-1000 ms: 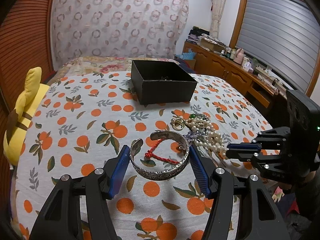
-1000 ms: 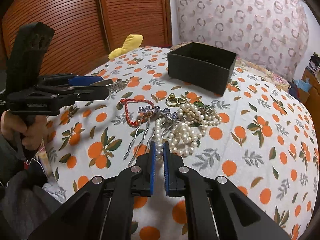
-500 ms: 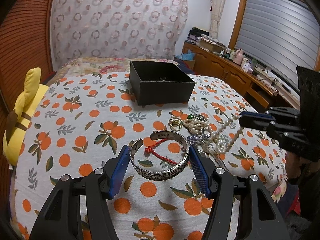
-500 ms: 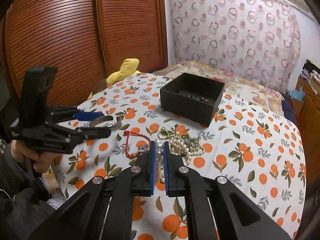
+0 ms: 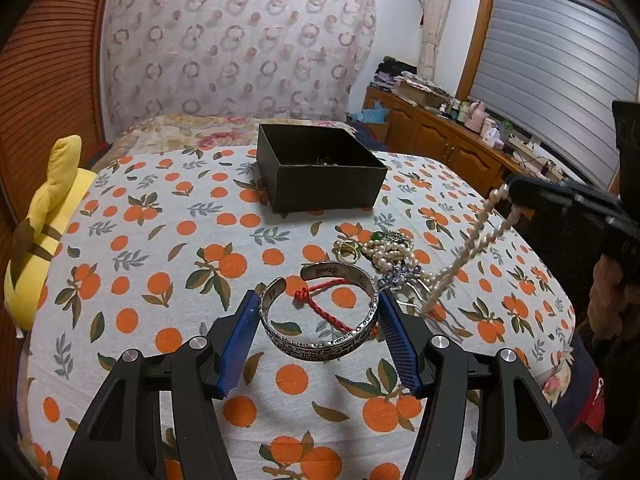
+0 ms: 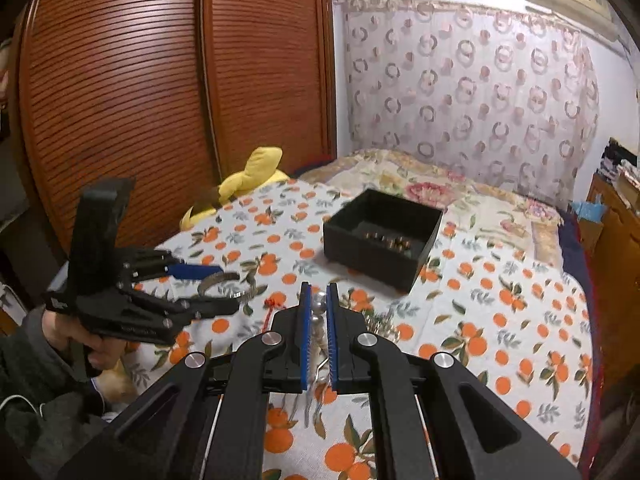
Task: Organize jewelry
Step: 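Lift the pearl necklace with the right tool while the left tool carries the bangle toward the box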
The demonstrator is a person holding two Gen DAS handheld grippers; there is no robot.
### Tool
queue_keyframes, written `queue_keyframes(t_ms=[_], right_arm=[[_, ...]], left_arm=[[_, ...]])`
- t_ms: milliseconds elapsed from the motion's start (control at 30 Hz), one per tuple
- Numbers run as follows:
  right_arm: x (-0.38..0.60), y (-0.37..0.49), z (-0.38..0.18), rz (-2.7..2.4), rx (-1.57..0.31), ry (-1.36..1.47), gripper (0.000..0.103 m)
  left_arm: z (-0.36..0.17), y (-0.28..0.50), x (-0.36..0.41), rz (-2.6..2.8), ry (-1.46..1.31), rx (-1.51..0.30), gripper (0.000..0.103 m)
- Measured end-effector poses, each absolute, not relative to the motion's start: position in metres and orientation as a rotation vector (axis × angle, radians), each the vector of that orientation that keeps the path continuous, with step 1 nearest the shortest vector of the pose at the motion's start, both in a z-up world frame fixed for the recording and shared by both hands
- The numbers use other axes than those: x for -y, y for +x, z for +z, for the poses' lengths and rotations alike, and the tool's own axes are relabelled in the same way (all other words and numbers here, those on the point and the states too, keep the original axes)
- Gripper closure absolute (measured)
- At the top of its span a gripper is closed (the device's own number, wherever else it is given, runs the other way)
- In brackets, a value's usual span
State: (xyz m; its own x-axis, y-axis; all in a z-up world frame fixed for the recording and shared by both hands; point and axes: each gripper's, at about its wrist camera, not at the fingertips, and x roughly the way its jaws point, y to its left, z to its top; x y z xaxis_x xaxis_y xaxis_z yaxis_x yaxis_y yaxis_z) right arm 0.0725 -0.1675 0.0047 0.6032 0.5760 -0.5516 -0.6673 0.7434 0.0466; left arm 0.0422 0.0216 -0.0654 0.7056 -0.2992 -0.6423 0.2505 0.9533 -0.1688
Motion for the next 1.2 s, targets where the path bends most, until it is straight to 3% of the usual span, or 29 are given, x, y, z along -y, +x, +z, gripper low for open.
queue_keyframes(t_ms=[867,1200], right_arm=[[0.153,0.07,0.127,0.691,-0.319,-0.264,0.095],[0.157,0.081,0.137,0.664,-0.318,-0.263,0.095]], left_arm=[[-0.053,0.037,-0.033,-0.304,-0.097,-0.682,0.045],[-0.042,0.038,-0.037,-0.298,-0.091,-0.658,0.045]])
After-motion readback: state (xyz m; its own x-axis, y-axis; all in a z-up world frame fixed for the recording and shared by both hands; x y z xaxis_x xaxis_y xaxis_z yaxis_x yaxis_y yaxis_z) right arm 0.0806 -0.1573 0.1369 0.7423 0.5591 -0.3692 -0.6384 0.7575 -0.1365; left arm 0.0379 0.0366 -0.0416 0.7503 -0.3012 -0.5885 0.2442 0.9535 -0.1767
